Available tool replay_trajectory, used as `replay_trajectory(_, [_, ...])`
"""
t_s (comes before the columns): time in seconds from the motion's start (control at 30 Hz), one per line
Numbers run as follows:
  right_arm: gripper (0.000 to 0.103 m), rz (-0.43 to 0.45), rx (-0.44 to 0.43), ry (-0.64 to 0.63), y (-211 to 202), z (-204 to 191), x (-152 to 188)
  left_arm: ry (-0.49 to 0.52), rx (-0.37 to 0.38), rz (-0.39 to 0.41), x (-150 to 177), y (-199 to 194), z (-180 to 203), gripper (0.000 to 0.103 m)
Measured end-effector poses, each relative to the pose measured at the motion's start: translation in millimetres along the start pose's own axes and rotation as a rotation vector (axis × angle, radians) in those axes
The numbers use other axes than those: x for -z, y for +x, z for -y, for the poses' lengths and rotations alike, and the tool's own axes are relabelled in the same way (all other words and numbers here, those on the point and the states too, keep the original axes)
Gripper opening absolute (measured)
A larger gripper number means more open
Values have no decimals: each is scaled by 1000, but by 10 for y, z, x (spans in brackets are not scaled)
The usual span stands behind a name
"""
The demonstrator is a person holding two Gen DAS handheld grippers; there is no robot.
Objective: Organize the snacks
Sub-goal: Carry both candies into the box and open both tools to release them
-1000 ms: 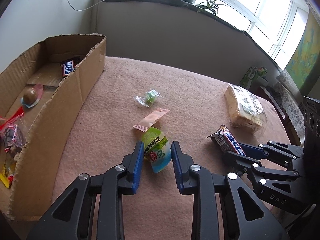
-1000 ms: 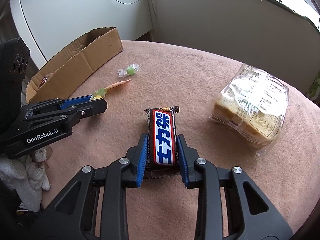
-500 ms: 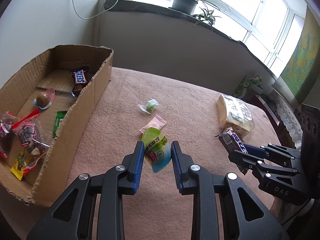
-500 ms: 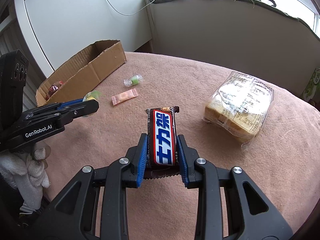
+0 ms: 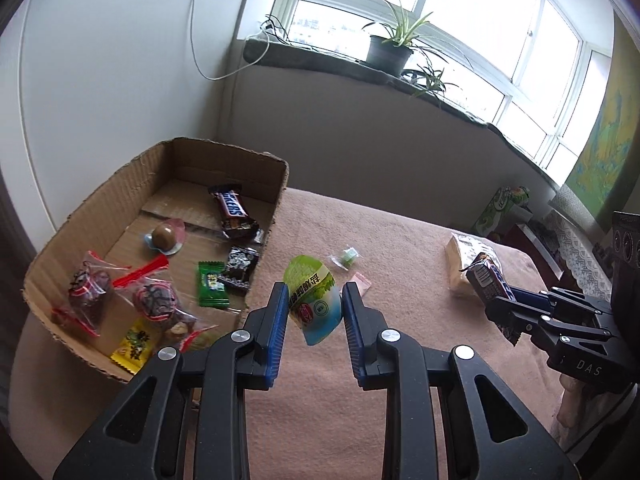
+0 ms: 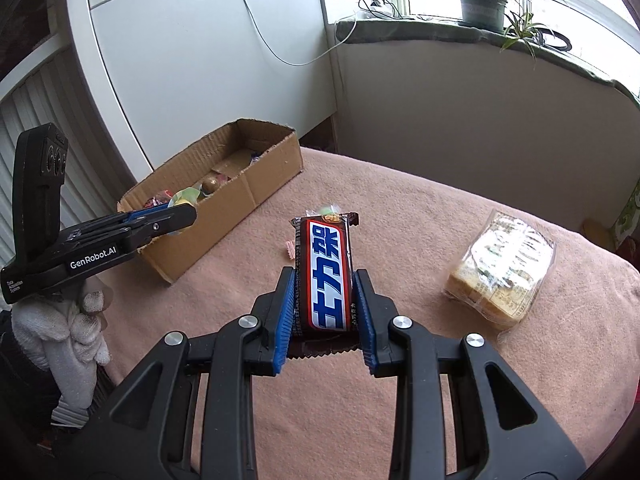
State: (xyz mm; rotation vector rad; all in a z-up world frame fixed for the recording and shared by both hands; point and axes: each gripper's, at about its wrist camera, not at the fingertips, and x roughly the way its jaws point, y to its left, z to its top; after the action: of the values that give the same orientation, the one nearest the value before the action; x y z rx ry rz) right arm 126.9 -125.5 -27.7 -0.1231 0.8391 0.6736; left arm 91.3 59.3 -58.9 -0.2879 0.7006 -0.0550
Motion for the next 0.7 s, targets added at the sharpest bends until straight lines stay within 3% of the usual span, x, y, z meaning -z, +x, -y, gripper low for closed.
replay_trajectory(0.33, [30, 30, -32, -77, 126, -396, -421, -70, -69, 43, -20, -220, -540, 26])
replay_trajectory(0.7, [30, 21, -75, -143, 422, -799, -741, -93, -124, 63, -11, -342, -818, 26])
